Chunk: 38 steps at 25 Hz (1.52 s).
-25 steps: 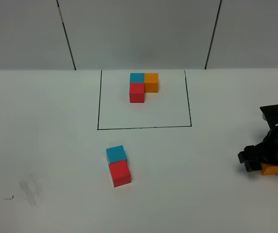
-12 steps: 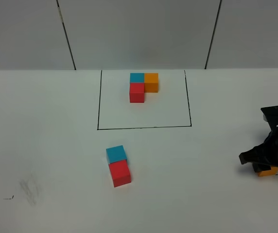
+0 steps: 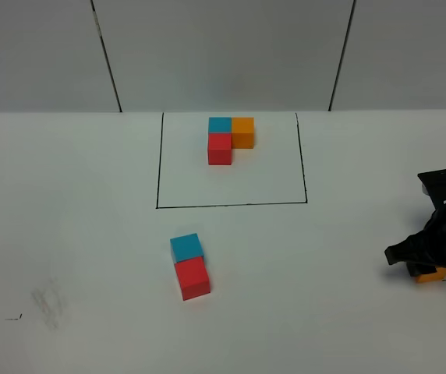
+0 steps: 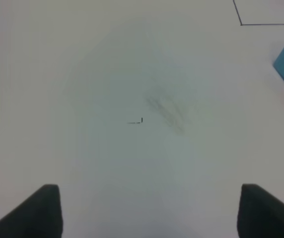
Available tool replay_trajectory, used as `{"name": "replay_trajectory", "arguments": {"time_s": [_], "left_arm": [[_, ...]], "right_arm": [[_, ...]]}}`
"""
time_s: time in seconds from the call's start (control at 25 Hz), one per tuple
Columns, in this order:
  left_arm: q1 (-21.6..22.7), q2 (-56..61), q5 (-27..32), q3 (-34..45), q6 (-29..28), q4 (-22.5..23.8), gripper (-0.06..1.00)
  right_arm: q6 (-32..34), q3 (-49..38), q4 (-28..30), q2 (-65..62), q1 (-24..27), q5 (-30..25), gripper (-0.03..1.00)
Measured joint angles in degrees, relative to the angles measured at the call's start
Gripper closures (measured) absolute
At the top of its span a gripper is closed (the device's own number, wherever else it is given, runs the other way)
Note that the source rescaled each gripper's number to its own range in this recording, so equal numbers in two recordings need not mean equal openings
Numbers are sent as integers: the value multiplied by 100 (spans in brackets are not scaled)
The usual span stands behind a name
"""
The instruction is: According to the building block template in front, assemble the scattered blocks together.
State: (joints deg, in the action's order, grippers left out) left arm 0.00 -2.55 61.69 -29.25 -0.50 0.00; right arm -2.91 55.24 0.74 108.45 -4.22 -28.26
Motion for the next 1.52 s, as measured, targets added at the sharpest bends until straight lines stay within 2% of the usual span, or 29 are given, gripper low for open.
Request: {"name": "replay_trajectory", "arguments": {"time_s": [0.28,0.44,0.6,0.72,0.92,1.12,1.32,1.52], "left_arm": [[0,0,0,0,0,0,36],[0,0,0,0,0,0,36],[0,0,0,0,0,0,36],[0,0,0,0,0,0,36],[0,0,0,0,0,0,36],[0,0,0,0,0,0,36],[0,0,0,0,0,0,36],[0,0,0,0,0,0,36]], "right_arm": [[-25,5,206,-28,0,-26,97],[-370,16,253,-232,0,-368,97],[-881,299,258,-419,0,-1151,97],[-1261,687,258,-458,0,-1949,97],[-1563,1364,258,-458,-51,-2857,97],[-1870,1871,149,-458,-529,-3034,97],[-2533,2180,100,-458,-1169,-3096,97],[-3103,2225,-22,-458,-1466,-3260,97]]}}
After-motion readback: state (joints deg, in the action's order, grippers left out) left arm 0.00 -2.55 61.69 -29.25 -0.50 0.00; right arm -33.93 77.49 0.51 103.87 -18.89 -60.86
